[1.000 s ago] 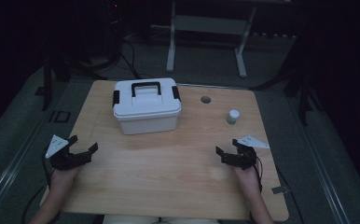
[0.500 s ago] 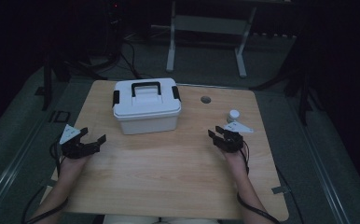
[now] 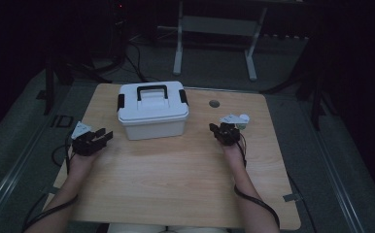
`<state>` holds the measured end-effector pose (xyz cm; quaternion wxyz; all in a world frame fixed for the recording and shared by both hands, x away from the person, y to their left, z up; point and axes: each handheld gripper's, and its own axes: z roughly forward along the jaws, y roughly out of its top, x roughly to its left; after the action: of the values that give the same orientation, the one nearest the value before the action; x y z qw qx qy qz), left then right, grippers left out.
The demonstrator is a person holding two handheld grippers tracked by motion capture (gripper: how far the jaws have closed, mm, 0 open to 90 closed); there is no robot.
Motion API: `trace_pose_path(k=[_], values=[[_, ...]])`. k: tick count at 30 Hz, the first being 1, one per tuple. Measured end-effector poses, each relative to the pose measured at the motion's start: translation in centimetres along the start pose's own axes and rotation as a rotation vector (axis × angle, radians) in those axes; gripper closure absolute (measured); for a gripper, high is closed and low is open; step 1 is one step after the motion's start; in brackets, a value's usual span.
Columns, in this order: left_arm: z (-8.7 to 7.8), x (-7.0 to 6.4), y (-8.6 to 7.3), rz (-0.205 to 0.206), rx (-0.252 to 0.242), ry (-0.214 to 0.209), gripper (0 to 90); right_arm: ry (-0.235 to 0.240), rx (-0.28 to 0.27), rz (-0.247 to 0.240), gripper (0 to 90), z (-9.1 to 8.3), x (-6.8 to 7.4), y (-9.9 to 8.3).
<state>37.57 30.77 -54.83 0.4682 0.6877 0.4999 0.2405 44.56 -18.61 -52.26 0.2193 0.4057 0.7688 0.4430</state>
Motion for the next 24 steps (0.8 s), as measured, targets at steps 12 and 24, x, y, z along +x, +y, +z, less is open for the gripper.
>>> trace_pose_path(k=[12,24], values=[[2.5,0.6,1.9,0.001,0.055,-0.014,88.0,0.015,0.014,0.036,90.0,3.9,0.6,2.2],[4.8,0.3,3.1,-0.016,0.084,-0.047,89.2,0.068,-0.001,0.043,90.0,6.5,2.5,4.3]])
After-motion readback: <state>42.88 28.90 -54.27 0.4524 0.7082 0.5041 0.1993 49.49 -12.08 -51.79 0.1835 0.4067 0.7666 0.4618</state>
